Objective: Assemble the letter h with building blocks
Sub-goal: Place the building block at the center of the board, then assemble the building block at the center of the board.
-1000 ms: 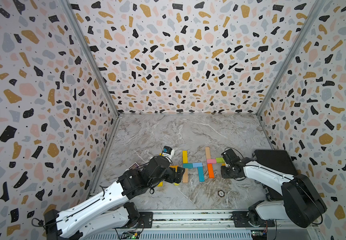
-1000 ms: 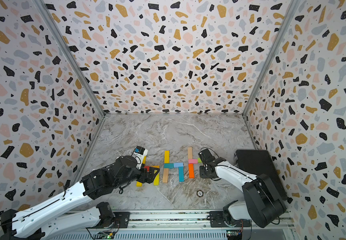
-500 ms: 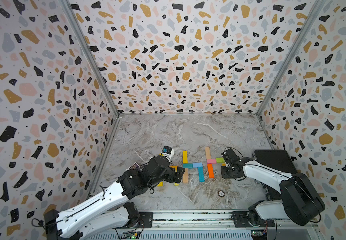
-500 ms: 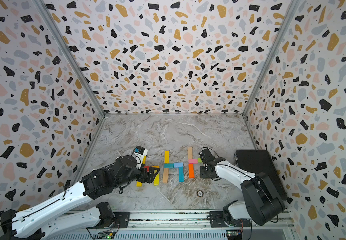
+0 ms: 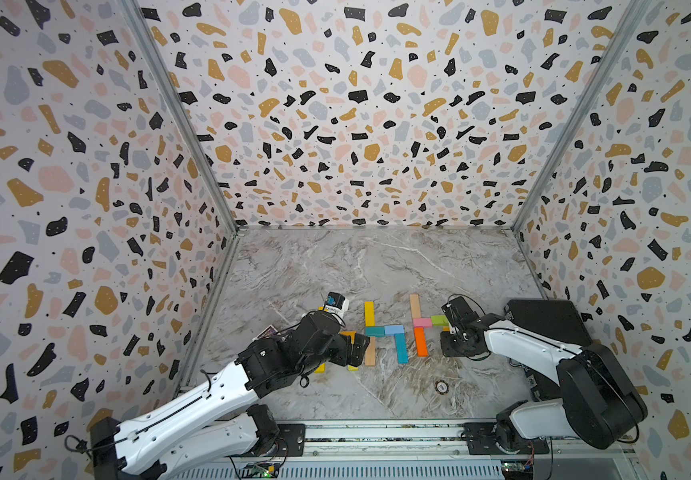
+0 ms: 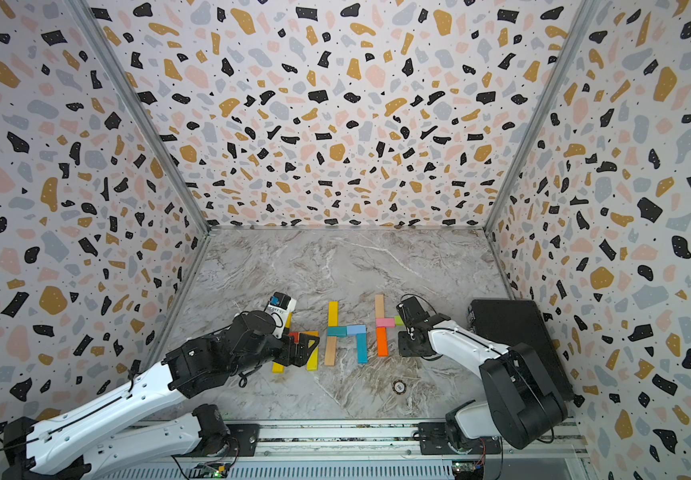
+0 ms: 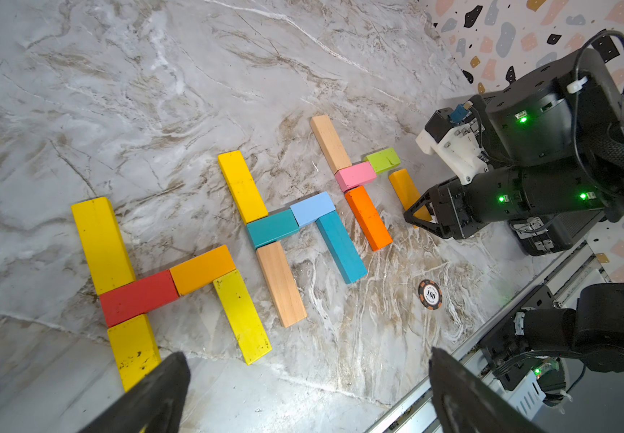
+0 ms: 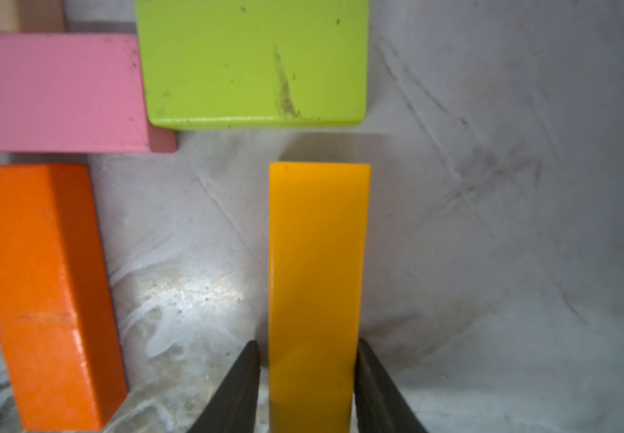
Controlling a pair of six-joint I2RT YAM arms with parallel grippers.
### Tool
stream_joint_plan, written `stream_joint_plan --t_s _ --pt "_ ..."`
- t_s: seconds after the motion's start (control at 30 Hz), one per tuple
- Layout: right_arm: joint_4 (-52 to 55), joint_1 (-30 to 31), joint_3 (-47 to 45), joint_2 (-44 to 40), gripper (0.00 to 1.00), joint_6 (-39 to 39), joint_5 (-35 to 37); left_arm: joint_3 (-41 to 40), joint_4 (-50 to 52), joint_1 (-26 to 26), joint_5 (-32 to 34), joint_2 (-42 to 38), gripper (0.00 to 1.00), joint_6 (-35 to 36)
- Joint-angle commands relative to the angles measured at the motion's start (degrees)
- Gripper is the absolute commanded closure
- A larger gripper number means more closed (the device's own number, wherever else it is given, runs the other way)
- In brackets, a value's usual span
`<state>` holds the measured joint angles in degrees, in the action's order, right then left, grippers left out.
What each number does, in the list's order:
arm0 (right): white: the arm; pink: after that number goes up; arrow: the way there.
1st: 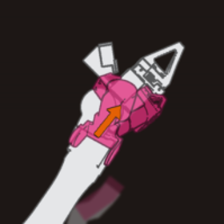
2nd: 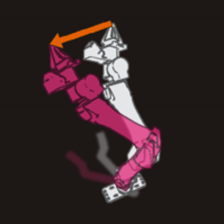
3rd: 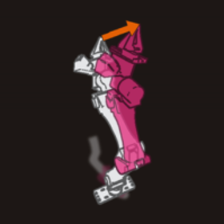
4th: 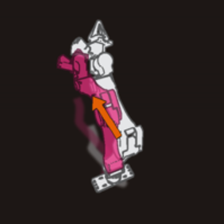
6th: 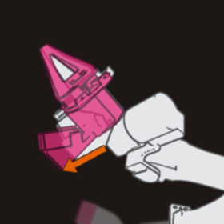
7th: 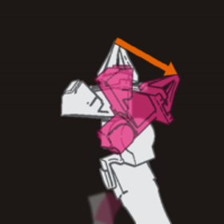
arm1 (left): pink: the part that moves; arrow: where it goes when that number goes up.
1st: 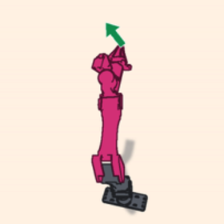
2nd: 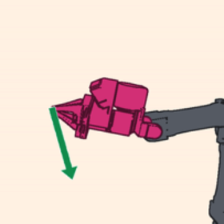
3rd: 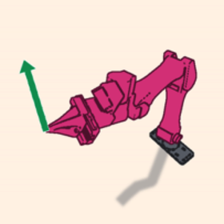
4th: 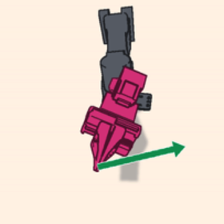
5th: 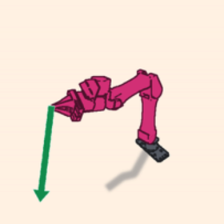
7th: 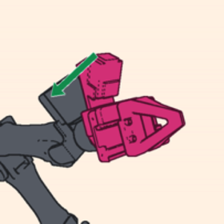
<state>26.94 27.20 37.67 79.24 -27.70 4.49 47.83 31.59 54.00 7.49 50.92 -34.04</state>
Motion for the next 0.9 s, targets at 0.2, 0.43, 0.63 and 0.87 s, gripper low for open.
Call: stream_joint_plan --t_s 0.2,0.43,0.63,0.87 --pt "1.4 -0.2 0.9 -3.7 0.37 -0.3 1.0 1.4 -2.3 -0.5 -1.2 0.1 0.01 0.6" --pt "4.9 -0.2 2.2 -14.8 0.26 -3.7 -1.5 1.7 -2.3 -0.5 -1.3 -0.2 0.01 0.4" --pt "8.3 -0.3 1.0 -20.0 0.26 -9.5 -11.7 0.8 -1.9 -0.5 -0.3 -2.7 0.01 0.5" --pt "8.6 -0.3 -1.8 -21.5 0.24 -14.2 -18.8 -0.6 -2.6 -0.6 0.3 -5.0 0.01 0.5"
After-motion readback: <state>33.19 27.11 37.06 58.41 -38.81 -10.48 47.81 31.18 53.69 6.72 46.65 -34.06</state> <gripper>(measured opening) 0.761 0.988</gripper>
